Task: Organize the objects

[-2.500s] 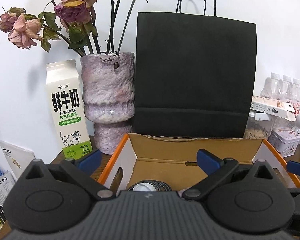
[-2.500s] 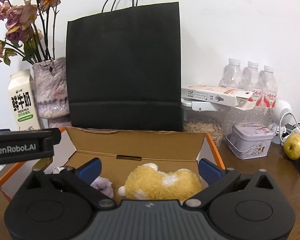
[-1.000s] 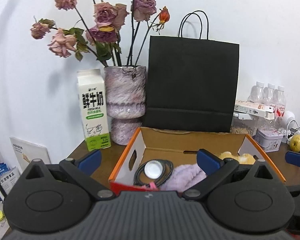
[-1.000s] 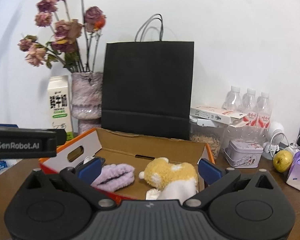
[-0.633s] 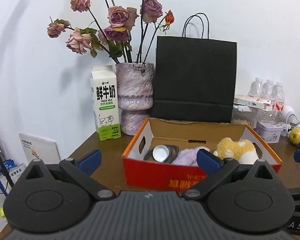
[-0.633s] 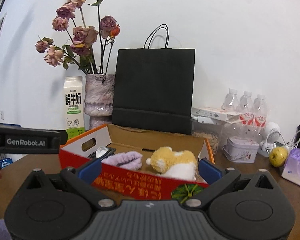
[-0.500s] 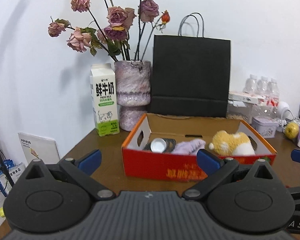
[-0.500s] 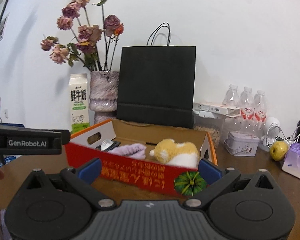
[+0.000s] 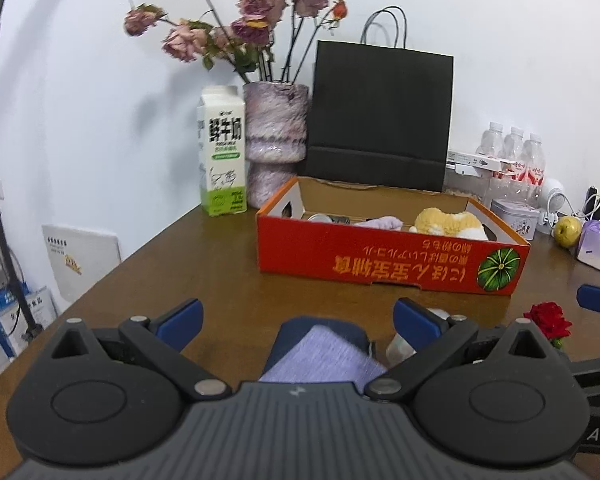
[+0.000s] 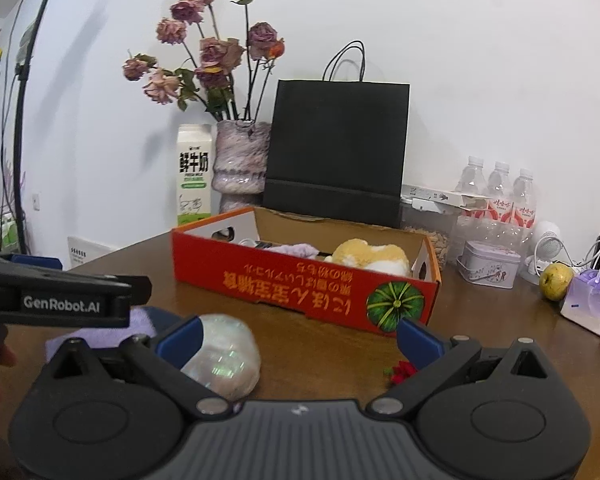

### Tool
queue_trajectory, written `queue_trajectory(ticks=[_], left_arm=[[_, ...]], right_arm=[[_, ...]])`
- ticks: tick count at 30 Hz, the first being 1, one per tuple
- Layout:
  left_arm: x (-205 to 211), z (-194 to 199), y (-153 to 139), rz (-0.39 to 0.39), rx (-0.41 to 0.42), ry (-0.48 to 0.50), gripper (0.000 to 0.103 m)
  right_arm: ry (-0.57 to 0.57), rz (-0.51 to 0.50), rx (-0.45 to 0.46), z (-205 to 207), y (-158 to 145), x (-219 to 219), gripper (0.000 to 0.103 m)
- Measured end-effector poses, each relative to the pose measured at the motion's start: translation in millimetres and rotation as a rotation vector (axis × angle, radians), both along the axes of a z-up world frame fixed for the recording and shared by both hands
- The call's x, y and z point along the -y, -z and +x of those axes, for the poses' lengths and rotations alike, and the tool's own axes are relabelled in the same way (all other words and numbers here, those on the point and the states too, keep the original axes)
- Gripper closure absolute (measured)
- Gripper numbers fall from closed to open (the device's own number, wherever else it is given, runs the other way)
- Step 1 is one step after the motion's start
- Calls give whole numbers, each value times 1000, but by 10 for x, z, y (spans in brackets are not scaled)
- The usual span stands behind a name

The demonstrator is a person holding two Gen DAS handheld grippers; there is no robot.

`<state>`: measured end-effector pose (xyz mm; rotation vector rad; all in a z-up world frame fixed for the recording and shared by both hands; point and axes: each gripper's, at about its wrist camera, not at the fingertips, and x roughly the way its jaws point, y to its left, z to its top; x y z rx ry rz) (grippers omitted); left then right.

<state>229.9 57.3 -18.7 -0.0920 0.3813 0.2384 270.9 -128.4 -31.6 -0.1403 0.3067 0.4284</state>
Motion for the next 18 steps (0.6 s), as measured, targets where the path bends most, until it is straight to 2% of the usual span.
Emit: queue_trajectory(ticks=[7,18], left_arm=[[-75,-283,66,-27,-11,6,0],[96,-503,180,38,-49,77,0]], right_arm=[[2,-24,5,-260,59,92,0],[45,19,9,-556,68,361,0]])
